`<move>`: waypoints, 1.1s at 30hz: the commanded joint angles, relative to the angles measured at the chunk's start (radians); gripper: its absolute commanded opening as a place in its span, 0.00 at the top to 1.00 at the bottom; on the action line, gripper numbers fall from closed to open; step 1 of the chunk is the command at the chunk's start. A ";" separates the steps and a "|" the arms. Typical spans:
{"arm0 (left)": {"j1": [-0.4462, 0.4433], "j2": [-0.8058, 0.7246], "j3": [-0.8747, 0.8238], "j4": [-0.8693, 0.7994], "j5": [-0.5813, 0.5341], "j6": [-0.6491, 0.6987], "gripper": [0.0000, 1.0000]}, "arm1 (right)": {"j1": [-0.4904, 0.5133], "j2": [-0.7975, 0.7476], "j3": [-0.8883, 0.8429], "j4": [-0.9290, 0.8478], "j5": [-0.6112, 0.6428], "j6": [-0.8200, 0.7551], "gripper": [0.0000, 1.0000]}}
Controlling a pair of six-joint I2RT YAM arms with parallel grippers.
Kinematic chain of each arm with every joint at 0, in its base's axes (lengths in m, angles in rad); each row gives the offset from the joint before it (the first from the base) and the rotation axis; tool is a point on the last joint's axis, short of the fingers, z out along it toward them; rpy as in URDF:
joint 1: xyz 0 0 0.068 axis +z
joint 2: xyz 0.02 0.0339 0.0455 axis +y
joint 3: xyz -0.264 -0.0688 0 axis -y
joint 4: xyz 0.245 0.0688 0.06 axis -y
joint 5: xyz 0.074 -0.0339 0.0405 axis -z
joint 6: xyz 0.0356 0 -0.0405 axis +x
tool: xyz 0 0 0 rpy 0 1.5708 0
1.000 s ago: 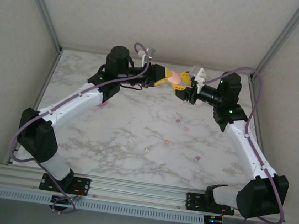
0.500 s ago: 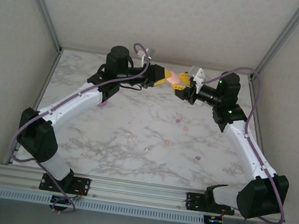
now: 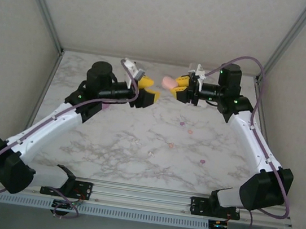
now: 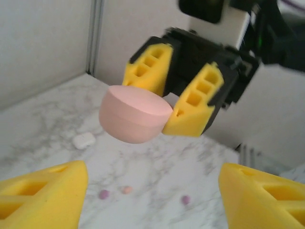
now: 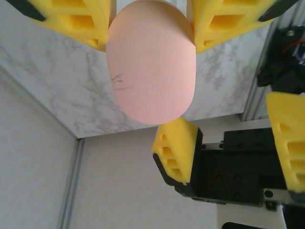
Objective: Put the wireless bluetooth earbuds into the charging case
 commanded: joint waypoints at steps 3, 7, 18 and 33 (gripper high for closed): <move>0.014 0.079 0.074 -0.090 0.137 0.347 0.33 | 0.021 0.011 0.050 -0.103 -0.072 -0.027 0.66; 0.014 0.099 0.079 -0.067 0.141 0.351 0.36 | 0.030 0.013 0.050 -0.106 -0.090 -0.050 0.66; 0.016 0.132 0.113 -0.035 0.226 0.314 0.44 | 0.050 0.019 0.058 -0.141 -0.063 -0.133 0.65; 0.015 0.151 0.141 -0.055 0.243 0.286 0.55 | 0.059 0.002 0.033 -0.093 -0.067 -0.131 0.64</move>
